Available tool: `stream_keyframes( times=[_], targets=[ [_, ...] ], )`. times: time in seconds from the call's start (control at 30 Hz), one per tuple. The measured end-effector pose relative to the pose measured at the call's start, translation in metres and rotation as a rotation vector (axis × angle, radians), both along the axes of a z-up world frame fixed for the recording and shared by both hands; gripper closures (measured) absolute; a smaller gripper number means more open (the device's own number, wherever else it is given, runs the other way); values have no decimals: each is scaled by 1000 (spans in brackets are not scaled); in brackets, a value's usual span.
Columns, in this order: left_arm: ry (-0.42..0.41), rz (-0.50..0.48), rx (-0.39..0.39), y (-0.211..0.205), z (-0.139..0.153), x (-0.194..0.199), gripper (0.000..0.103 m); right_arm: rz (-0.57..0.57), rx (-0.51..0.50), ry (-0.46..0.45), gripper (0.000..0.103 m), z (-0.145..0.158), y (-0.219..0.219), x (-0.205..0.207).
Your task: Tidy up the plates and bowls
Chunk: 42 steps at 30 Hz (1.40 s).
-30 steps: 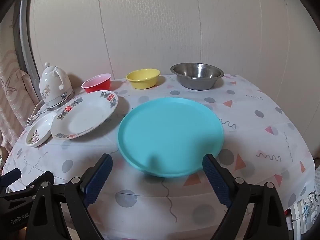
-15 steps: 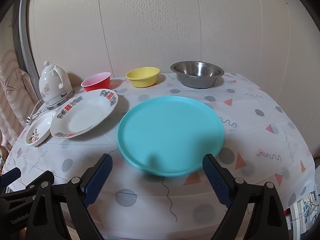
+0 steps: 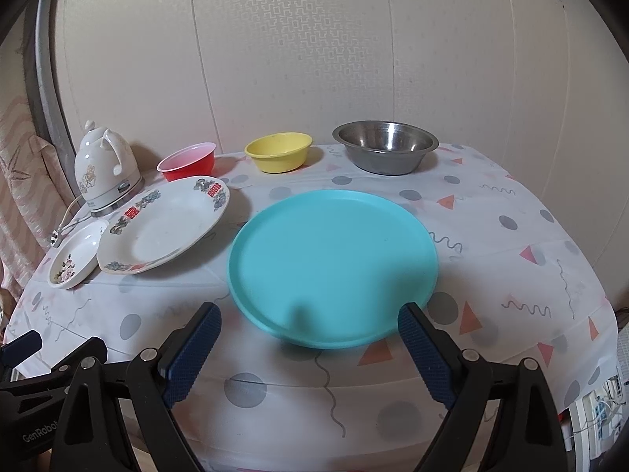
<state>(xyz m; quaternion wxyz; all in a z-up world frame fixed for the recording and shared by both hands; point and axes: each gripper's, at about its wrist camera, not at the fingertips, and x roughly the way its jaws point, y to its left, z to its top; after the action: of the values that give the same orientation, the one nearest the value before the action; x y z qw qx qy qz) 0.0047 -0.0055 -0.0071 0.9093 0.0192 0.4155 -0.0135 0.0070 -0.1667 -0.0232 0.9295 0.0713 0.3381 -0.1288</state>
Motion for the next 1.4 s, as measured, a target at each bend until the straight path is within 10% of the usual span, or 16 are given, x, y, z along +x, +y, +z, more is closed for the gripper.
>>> stream_keyframes(
  times=[1.4],
  targets=[
    [24,24,-2,10,-3,17,0,-12,24,23,10,-7,-1,8]
  ],
)
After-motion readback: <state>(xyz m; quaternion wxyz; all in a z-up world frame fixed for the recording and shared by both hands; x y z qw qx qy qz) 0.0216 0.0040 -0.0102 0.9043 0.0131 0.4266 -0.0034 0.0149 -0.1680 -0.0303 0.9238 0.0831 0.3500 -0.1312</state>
